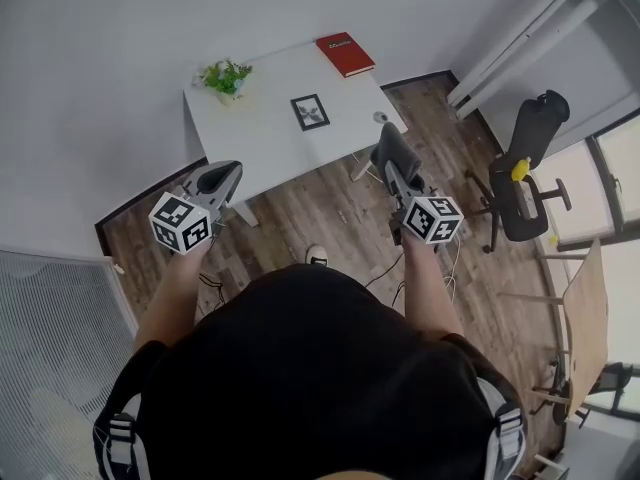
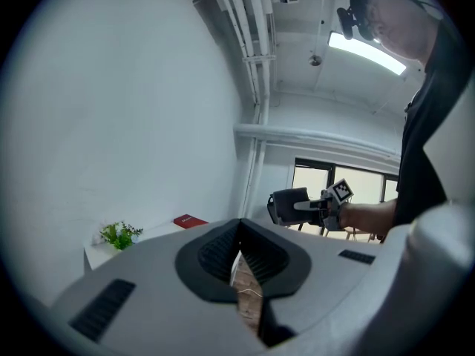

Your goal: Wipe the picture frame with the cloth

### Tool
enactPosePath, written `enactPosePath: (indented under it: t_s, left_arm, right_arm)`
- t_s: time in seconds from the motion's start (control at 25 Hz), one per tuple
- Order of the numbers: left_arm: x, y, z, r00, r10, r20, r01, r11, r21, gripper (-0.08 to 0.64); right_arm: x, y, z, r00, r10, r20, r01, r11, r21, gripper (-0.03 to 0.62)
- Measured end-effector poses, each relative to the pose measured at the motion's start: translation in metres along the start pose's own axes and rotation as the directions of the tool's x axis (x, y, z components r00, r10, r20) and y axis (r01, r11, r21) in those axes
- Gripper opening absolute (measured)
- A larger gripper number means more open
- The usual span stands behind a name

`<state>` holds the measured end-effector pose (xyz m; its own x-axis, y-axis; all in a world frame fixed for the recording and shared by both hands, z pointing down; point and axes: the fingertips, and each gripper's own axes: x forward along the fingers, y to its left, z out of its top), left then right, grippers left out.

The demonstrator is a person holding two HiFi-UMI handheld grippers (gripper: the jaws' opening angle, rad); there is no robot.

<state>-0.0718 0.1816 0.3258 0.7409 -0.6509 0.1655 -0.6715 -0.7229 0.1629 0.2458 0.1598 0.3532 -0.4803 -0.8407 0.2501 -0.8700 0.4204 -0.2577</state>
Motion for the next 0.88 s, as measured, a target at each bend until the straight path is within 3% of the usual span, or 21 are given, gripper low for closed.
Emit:
enactPosePath:
  t_s: [0.88]
  left_arm:
    - [0.084, 0.026, 0.023, 0.998, 0.068, 0.006, -0.068, 0.997, 0.023, 0.009]
  right_arm:
    - [0.083, -0.08, 0.022, 0.993, 0.118, -0.016, -0.118, 0.992, 0.045, 0.041]
